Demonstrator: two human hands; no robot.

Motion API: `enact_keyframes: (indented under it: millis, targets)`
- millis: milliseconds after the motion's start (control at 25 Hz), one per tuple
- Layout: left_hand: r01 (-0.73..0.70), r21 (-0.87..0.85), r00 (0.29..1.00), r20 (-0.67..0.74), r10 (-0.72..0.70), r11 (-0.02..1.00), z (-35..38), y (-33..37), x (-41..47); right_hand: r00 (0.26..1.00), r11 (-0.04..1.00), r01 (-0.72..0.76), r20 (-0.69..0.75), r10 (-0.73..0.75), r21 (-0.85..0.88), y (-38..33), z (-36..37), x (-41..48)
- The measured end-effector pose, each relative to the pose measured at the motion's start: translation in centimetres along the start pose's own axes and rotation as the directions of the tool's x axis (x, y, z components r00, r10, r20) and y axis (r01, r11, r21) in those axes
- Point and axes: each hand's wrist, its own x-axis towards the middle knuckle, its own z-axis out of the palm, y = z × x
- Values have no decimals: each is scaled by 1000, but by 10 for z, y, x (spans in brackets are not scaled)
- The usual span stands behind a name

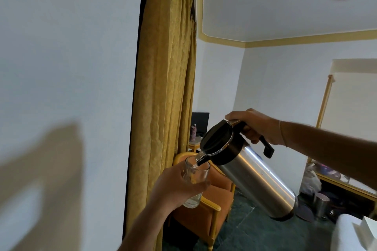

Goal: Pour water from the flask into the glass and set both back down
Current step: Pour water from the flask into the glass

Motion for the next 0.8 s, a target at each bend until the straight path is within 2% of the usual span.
enact_keyframes:
  millis: [280, 800]
  targets:
    - [9, 7, 1000, -3, -9, 1000, -1, -2, 0, 999, 995, 0, 36, 4, -103, -13, 1, 1]
    - [9, -6, 1000, -6, -9, 1000, -2, -7, -1, 997, 988, 12, 80, 0, -153, -15, -2, 3]
